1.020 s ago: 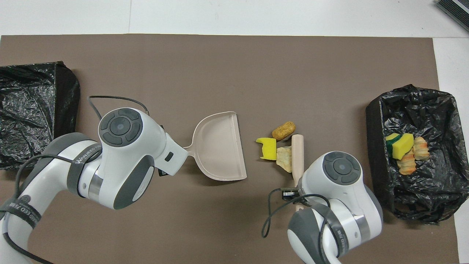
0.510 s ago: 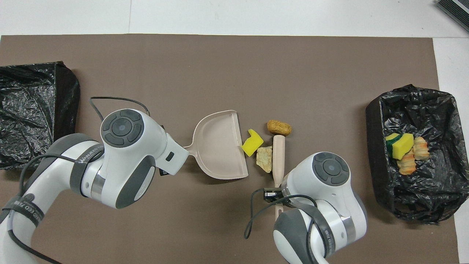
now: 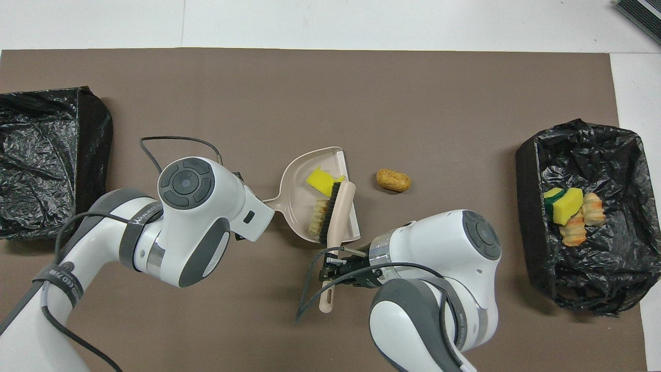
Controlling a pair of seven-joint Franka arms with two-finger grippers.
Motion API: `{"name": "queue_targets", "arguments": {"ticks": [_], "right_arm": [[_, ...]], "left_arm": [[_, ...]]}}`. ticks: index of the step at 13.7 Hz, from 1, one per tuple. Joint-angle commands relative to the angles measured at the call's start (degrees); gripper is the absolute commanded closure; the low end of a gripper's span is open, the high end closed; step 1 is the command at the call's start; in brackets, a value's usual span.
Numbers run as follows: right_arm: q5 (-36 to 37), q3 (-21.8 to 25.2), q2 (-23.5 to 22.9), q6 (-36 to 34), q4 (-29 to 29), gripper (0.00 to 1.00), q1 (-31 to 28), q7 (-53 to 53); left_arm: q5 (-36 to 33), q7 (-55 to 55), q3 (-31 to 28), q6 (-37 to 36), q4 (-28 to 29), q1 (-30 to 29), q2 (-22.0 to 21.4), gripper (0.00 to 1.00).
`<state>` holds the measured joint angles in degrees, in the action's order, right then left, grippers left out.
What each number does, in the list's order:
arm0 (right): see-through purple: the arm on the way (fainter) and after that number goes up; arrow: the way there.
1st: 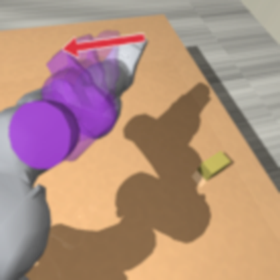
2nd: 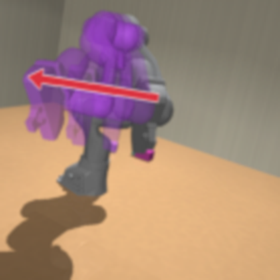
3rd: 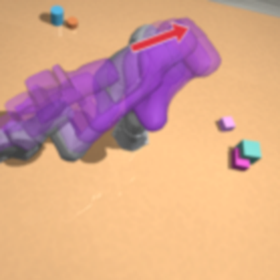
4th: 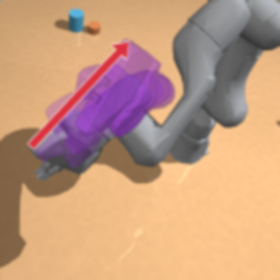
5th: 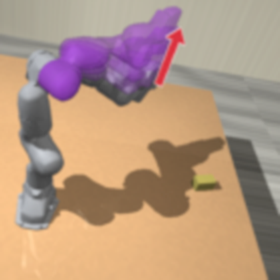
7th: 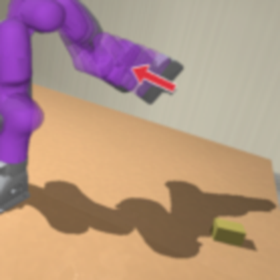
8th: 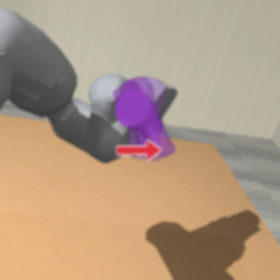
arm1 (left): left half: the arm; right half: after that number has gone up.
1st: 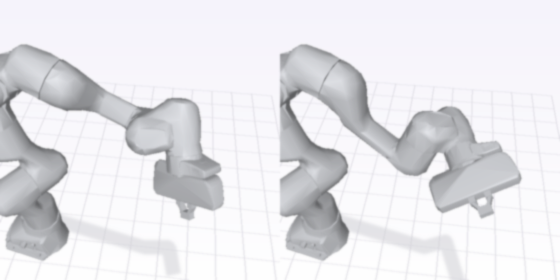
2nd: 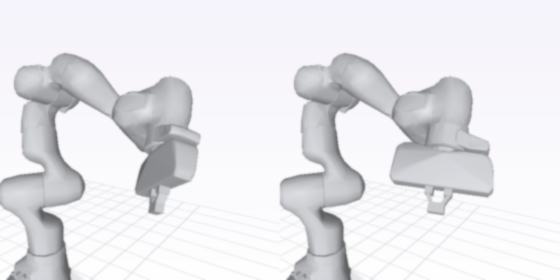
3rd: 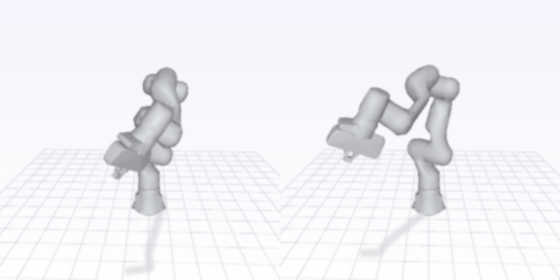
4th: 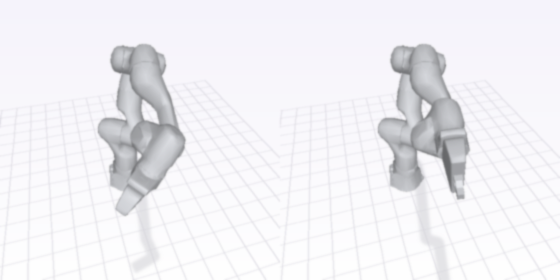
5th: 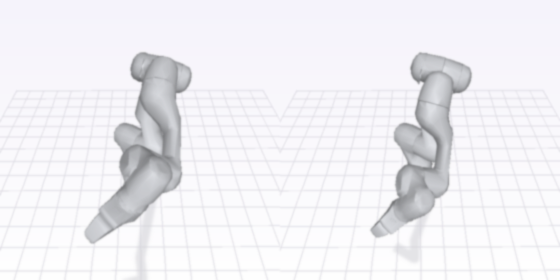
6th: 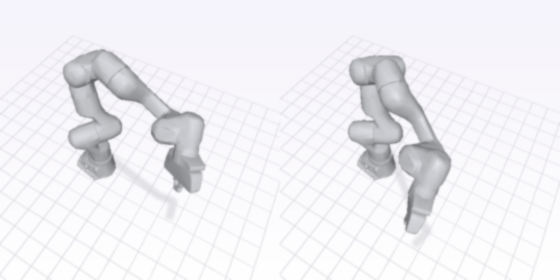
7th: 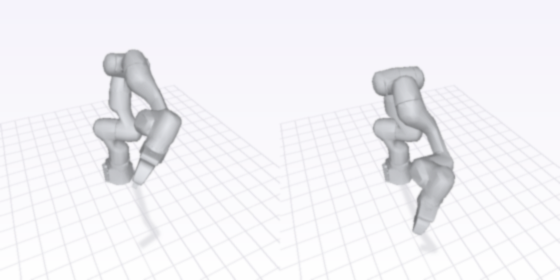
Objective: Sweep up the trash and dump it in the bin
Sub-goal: 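Sweep the sponge and crumbs into the dustpan with the right gripper's brush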
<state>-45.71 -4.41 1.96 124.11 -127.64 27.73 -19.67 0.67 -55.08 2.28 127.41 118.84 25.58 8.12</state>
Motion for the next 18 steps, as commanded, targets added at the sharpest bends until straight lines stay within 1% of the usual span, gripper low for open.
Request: {"name": "queue_targets", "arguments": {"ticks": [1,3,5,6,7,8,10,11,12,14,15,18], "right_arm": [[5.94,0.89,6.20,-6.48,0.54,1.00,-1.79,-1.15],[17.27,0.81,8.84,-12.98,1.42,1.00,-4.95,-1.52],[33.59,0.81,8.76,-16.95,1.69,1.00,-6.62,5.21],[38.98,0.72,8.24,-18.71,1.69,1.00,-8.11,8.56],[44.78,0.64,6.84,-18.73,1.60,1.00,-9.26,11.12],[51.62,0.55,4.57,-18.21,2.82,1.00,-10.23,14.10],[60.96,0.55,-1.41,-18.20,6.42,1.00,-11.64,17.64],[65.27,0.46,-3.00,-17.94,7.22,1.00,-12.08,19.39],[66.88,0.55,-4.49,-15.76,7.14,1.00,-12.95,20.45],[65.76,0.37,-7.22,-11.97,7.05,1.00,-13.23,19.15],[63.14,0.28,-7.41,-12.14,7.05,1.00,-12.61,17.66],[48.04,0.02,-6.89,-12.57,6.52,1.00,-10.69,17.39]], "left_arm": [[-1.02,0.15,-0.52,2.14,0.96,0.35,-0.12,1.00],[-0.85,0.15,-0.52,2.23,0.96,0.27,-0.12,1.00],[0.38,0.07,-0.52,2.23,0.87,0.18,-0.03,1.00],[1.00,0.07,-0.52,2.32,0.87,0.09,-0.03,1.00],[1.35,0.07,-0.52,2.58,0.87,0.00,-0.03,1.00],[1.44,0.15,-0.52,2.67,0.87,0.09,-0.03,1.00],[1.53,0.07,-0.52,2.76,0.87,0.09,-0.03,1.00],[1.62,0.15,-0.52,2.76,0.87,0.09,-0.03,1.00],[2.14,0.15,-0.52,2.76,0.87,0.00,-0.03,1.00],[3.11,0.07,-0.61,2.84,0.87,-0.17,0.32,1.00],[3.11,0.07,-0.61,2.84,0.87,-0.18,0.32,1.00],[3.11,0.07,-0.61,2.76,0.87,-0.09,0.32,1.00]]}}
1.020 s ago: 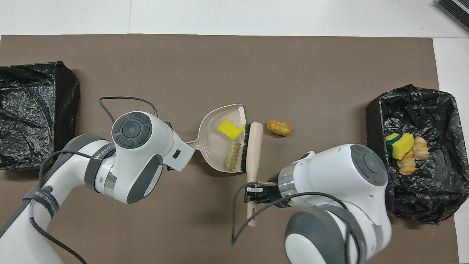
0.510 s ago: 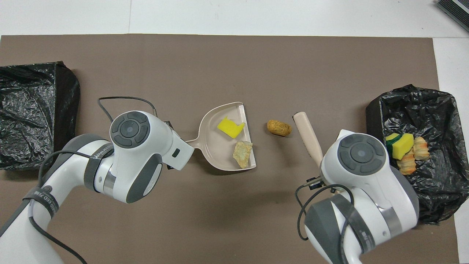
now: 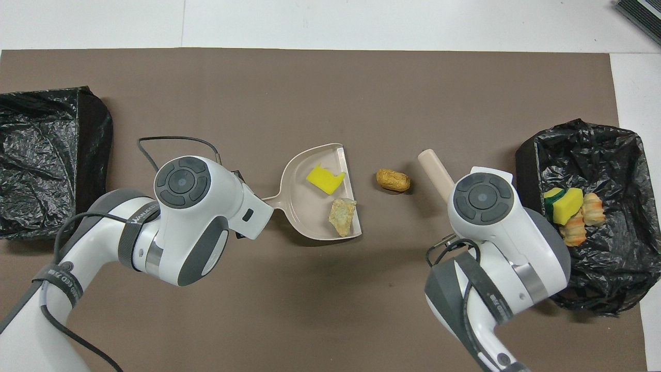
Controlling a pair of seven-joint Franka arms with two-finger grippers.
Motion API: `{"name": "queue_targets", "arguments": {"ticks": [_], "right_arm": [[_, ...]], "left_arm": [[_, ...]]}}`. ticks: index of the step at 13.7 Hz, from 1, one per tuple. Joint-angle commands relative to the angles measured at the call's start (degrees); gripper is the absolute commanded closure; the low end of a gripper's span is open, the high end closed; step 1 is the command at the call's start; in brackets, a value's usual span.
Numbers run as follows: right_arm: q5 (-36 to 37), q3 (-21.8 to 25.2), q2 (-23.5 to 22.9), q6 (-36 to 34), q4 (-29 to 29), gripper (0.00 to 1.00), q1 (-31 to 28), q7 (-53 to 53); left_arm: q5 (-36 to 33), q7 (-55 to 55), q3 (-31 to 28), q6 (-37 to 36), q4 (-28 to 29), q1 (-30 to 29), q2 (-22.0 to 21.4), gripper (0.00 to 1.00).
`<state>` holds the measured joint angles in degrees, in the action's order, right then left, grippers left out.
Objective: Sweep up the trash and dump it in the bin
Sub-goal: 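Sweep the sponge and crumbs into the dustpan with the right gripper's brush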
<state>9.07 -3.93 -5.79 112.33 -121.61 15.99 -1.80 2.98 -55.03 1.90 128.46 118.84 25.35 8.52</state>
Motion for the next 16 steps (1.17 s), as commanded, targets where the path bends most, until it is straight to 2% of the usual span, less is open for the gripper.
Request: {"name": "queue_targets", "arguments": {"ticks": [1,4,9,13,15,16], "right_arm": [[-10.70,-0.47,1.13,-0.88,0.15,1.00,1.84,-0.57],[-25.98,-0.55,2.19,-0.88,-1.70,1.00,2.03,2.66],[-39.72,-0.55,2.54,-0.71,-1.44,1.00,4.66,4.70],[-43.17,-0.55,4.11,-1.49,0.49,1.00,4.58,4.09],[-40.72,-0.12,6.31,-4.56,1.02,1.00,4.58,3.82],[-36.62,-0.03,7.45,-5.36,1.11,1.00,4.23,3.39]], "left_arm": [[0.80,0.10,-0.23,1.70,0.87,0.05,-0.08,1.00],[1.41,0.19,-0.23,2.31,0.43,0.05,0.09,1.00],[1.59,-1.03,-0.23,2.49,0.87,0.22,0.01,1.00],[1.95,-1.39,-0.14,3.19,0.95,0.14,0.01,1.00],[3.51,-3.05,-0.14,3.20,1.13,-0.13,0.01,1.00],[6.05,-5.50,-0.23,3.11,1.04,-0.82,0.01,1.00]]}}
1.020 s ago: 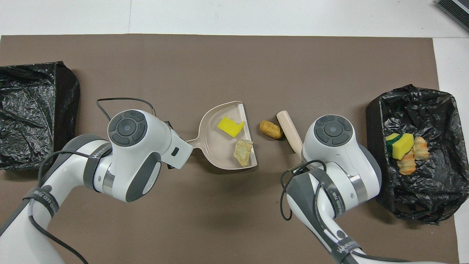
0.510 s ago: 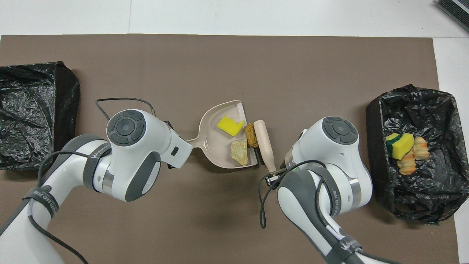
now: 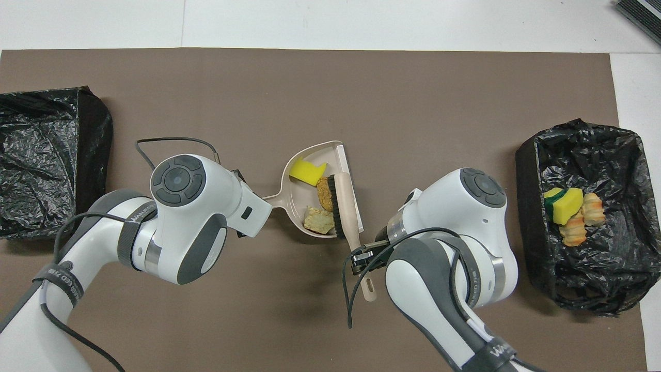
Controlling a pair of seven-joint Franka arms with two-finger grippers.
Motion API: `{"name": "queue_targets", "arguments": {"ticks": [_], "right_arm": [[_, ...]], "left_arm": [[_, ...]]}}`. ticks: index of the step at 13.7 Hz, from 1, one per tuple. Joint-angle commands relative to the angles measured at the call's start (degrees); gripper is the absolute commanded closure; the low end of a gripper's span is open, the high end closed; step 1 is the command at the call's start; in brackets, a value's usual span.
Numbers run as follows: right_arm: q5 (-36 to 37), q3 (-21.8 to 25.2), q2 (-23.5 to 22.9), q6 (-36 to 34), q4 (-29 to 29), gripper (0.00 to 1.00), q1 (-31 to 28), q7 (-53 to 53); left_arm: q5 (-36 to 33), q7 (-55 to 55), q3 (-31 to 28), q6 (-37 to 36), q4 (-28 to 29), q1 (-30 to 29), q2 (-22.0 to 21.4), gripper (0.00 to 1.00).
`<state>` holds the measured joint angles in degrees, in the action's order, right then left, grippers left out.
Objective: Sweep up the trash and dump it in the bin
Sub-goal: 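Sweep the sponge and crumbs into the dustpan with the right gripper's brush, then carry the loaded dustpan with the left gripper to the nearer bin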
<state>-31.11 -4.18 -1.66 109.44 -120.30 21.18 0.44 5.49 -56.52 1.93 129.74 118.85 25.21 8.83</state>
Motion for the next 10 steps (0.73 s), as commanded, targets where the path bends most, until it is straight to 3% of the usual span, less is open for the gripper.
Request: {"name": "queue_targets", "arguments": {"ticks": [1,4,7,10], "right_arm": [[8.03,0.14,4.81,-2.56,-0.11,1.00,-1.14,-1.21],[13.52,0.66,7.28,-10.08,3.22,1.00,-2.10,-8.25],[20.10,0.66,11.92,-17.75,5.08,1.00,-7.89,-8.53],[22.84,0.57,13.96,-22.42,3.94,1.00,-14.22,-7.39]], "left_arm": [[6.18,-6.82,-0.17,1.66,0.86,-1.82,-0.13,1.00],[9.19,-9.22,-0.17,1.05,0.42,-2.70,-0.48,1.00],[12.35,-12.46,-0.17,-0.79,0.07,-4.46,-2.41,1.00],[12.97,-16.50,-0.26,-9.11,-4.39,-7.71,-3.82,1.00]]}}
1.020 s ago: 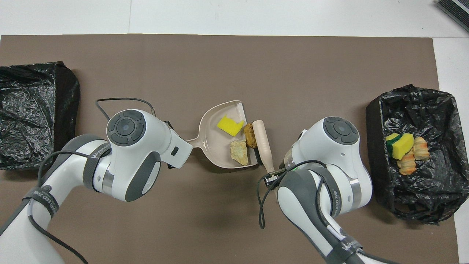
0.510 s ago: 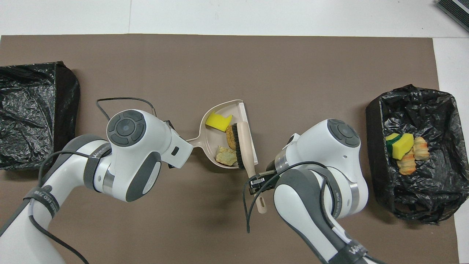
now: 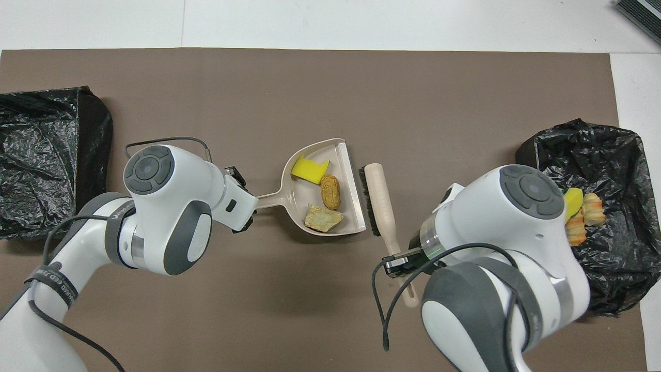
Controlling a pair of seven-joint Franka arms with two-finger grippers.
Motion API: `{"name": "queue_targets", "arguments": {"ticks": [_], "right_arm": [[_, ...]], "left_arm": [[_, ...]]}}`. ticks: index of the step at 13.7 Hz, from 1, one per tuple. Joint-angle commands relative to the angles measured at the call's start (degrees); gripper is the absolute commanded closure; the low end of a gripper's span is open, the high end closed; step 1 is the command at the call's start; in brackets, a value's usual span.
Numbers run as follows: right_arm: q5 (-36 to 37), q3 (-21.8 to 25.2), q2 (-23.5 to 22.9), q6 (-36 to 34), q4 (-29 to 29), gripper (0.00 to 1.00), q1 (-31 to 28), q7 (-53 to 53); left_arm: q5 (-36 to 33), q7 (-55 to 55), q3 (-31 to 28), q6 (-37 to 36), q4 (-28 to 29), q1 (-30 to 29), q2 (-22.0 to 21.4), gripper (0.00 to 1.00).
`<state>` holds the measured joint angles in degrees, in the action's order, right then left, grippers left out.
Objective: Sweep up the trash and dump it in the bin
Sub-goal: 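Carry the loaded dustpan with the left gripper to the nearer bin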
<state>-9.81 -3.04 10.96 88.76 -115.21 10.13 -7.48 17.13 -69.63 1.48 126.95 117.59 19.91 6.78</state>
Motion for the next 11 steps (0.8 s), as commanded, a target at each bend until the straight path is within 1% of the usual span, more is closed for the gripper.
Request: {"name": "queue_targets", "arguments": {"ticks": [1,3,5,6,8,9,11], "right_arm": [[1.63,-0.74,1.95,-1.84,-1.85,1.00,-4.58,0.63],[1.81,-0.91,3.27,-1.93,-3.70,1.00,-4.77,0.10],[1.64,-1.44,3.54,-1.57,-3.97,1.00,-3.72,-2.34],[0.85,-1.44,3.02,-0.96,-4.23,1.00,-1.19,-6.02],[0.49,-1.53,1.18,2.10,-4.58,1.00,5.13,-12.52],[-1.51,-1.44,-0.23,4.12,-4.50,1.00,8.38,-16.47],[-5.91,-1.53,-2.86,8.78,-4.50,1.00,12.26,-19.84]], "left_arm": [[1.32,-4.97,0.10,-9.06,-5.07,-3.81,-1.51,1.00],[0.97,-7.26,0.10,-11.18,-6.66,-7.15,-1.77,1.00],[0.36,-10.07,0.01,-16.00,-10.25,-10.49,-1.43,1.00],[0.18,-11.82,-0.16,-18.38,-12.01,-11.99,-1.25,1.00],[-1.22,-14.55,-0.25,-19.89,-13.43,-15.94,-1.07,1.00],[-2.71,-16.57,-0.25,-20.68,-14.57,-17.61,-0.98,1.00],[-4.12,-21.92,-0.25,-23.22,-16.94,-22.87,-0.20,1.00]]}}
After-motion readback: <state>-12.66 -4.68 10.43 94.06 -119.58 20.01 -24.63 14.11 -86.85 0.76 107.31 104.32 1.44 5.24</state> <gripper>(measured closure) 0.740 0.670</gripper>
